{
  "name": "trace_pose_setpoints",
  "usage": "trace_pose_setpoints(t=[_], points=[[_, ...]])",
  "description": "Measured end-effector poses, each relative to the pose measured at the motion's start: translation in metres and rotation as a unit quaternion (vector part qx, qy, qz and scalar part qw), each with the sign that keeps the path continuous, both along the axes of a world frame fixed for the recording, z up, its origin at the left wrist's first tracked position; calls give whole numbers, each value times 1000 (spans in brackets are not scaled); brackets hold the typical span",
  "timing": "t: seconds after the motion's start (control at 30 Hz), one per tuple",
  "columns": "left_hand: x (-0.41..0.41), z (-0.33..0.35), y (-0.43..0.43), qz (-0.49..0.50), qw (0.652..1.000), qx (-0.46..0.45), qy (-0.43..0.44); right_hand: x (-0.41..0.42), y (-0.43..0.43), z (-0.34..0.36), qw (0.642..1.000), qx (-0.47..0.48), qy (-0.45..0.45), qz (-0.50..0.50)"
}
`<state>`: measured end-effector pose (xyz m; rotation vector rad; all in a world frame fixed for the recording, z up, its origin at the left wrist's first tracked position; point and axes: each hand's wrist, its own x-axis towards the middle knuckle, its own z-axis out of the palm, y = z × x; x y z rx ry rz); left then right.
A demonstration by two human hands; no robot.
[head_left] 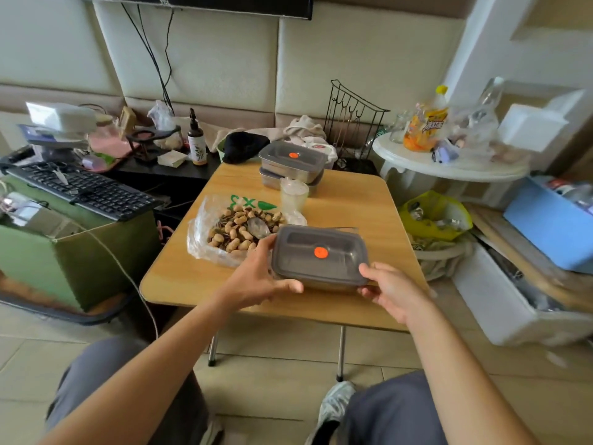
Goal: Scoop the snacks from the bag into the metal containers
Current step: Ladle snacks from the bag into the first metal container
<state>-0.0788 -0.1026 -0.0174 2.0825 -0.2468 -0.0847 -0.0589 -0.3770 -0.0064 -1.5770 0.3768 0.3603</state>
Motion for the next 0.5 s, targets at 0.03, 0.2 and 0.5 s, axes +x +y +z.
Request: trace_pose_setpoints(t=[0.03,0.2,0.5], points=[[3,-2,1,-4,1000,24,3,0,0,0,1000,-12,13,4],[4,-9,-2,-11,993,116,-15,-6,-2,2,986,-148,71,29],[21,-20,-7,-50,993,104,-22,45,26,-12,877,-447,-177,-12]])
